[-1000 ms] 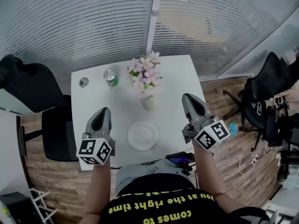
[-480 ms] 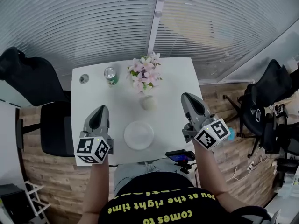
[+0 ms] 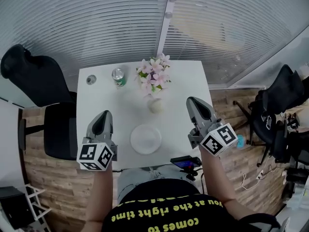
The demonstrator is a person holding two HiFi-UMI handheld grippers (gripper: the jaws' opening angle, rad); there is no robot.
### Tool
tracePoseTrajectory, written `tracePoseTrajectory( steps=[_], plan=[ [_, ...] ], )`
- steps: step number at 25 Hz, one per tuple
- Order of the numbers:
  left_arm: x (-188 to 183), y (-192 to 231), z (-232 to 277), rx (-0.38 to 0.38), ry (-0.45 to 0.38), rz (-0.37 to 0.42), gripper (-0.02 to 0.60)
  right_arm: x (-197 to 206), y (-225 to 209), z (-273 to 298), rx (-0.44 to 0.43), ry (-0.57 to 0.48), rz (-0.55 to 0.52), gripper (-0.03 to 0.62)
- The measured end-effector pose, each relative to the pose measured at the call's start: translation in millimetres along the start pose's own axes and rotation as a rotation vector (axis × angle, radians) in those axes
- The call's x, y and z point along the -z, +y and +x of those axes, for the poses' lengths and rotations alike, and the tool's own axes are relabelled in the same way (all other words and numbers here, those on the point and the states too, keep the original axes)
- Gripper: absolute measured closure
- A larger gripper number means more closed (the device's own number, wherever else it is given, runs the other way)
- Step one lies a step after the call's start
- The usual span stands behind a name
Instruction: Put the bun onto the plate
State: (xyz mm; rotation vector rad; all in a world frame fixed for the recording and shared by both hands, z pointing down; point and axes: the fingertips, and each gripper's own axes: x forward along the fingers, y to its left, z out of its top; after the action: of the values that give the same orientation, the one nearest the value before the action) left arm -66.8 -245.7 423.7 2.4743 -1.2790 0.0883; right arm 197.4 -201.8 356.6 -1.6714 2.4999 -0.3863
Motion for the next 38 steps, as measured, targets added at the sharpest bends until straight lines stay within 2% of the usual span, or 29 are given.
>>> tracePoseTrajectory(
  steps=[7, 11, 19, 25, 30, 35, 38],
  plan=[
    [0.4, 4.4, -4.8, -0.001, -0.002, -0.009, 0.581, -1.1, -2.6, 0.5, 0.010, -0.006, 0.001, 0.588],
    [4.0, 1.3, -7.7, 0.009, 0.002, -0.016, 0.581, 1.6, 1.3, 2.2, -0.017, 0.027, -0.038, 0.588],
    [10.2, 7.1, -15.7, -0.032, 0.007, -0.017, 0.581, 7.1, -0.1, 10.7, -0.051, 0.058, -0.047, 0.588],
    [14.5, 12.6, -22.1, -0.070, 0.009, -0.030, 0.581, 20.0, -5.0, 26.9, -0.093, 0.143, -0.164, 0.588],
    [20.9, 18.2, -24.4, -0.104, 0.011, -0.047, 0.581, 35.1, -8.3, 41.0, -0.141, 0.200, -0.188, 0.588],
    [29.7, 21.3, -20.6, -0.130, 0.020, -0.054, 0.581, 76.4, -7.3, 54.5, -0.242, 0.331, -0.216, 0.588],
    [34.2, 24.4, -20.3, -0.149, 0.024, -0.064, 0.581, 94.6, -5.9, 59.8, -0.273, 0.381, -0.254, 0.588]
  ],
)
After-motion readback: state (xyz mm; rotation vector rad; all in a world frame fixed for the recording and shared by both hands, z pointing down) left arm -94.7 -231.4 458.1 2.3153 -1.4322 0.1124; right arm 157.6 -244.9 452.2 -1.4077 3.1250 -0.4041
